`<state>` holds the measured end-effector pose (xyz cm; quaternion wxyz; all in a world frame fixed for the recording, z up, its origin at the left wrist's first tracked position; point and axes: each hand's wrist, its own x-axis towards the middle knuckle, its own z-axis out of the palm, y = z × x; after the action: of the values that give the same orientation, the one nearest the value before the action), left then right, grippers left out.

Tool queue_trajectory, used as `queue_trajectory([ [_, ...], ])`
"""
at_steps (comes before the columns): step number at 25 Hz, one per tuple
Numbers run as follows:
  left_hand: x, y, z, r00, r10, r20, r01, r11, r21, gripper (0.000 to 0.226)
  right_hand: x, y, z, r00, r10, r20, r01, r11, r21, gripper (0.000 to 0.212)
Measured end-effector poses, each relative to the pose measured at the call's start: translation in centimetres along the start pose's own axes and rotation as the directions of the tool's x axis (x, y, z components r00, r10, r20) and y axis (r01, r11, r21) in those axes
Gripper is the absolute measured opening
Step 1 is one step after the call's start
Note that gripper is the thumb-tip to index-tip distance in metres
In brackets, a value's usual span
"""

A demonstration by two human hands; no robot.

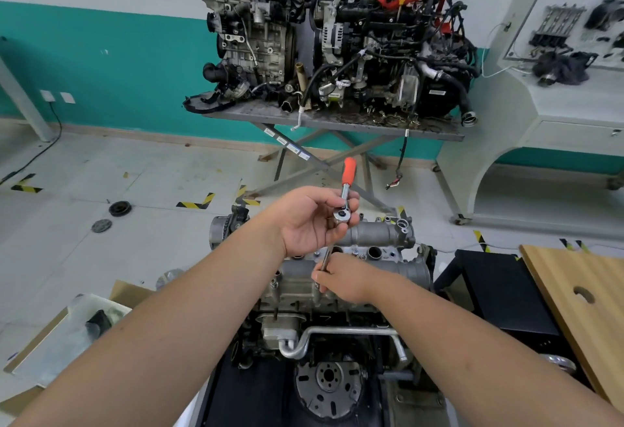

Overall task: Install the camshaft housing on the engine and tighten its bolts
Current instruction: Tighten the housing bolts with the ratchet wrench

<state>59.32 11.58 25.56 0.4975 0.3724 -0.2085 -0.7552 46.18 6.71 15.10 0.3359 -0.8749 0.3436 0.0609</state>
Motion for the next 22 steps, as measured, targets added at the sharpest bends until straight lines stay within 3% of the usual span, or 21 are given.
queue_trajectory([
  [7, -0.1, 0.7, 1.3, 0.992, -0.076, -0.106, 0.091, 0.985, 0.146, 0.024, 0.0, -0.2, 0.3, 1.0, 0.009, -0.023, -0.01, 1.0, -0.017, 0.037],
  [9, -0.2, 0.7, 1.9, 0.985, -0.055, -0.161, 0.106, 0.939, 0.328, 0.026, -0.2, -0.3, 0.4, 0.999, 0.024, -0.031, -0.024, 1.0, -0.017, 0.038],
  [11, -0.3, 0.9, 2.5, 0.982, 0.015, -0.19, 0.101, 0.801, 0.59, 0.025, -0.2, -0.4, 0.7, 0.997, 0.069, -0.039, -0.068, 0.997, 0.024, 0.037],
  [12, -0.3, 1.0, 2.8, 0.984, 0.062, -0.167, 0.086, 0.659, 0.747, 0.024, -0.1, -0.5, 0.9, 0.994, 0.097, -0.047, -0.094, 0.994, 0.049, 0.037],
  [14, -0.4, 1.2, 3.1, 0.993, 0.114, -0.034, 0.011, 0.192, 0.981, 0.018, 0.1, -0.4, 1.2, 0.988, 0.137, -0.068, -0.131, 0.988, 0.077, 0.038],
  [16, -0.5, 0.9, 3.2, 0.982, 0.12, 0.148, -0.111, -0.275, 0.955, 0.015, 0.3, -0.3, 1.5, 0.983, 0.153, -0.098, -0.145, 0.986, 0.077, 0.04],
  [18, -0.7, 0.1, 2.8, 0.941, 0.163, 0.298, -0.138, -0.619, 0.773, 0.021, 0.4, 0.0, 1.9, 0.978, 0.153, -0.143, -0.144, 0.987, 0.07, 0.041],
  [20, -0.8, -0.7, 1.5, 0.843, 0.23, 0.487, -0.094, -0.828, 0.553, 0.035, 0.6, 0.2, 2.2, 0.972, 0.157, -0.176, -0.146, 0.987, 0.074, 0.041],
  [22, -0.9, -1.2, 0.0, 0.687, 0.258, 0.679, -0.102, -0.891, 0.443, 0.045, 0.5, 0.0, 2.6, 0.969, 0.16, -0.187, -0.15, 0.986, 0.067, 0.043],
])
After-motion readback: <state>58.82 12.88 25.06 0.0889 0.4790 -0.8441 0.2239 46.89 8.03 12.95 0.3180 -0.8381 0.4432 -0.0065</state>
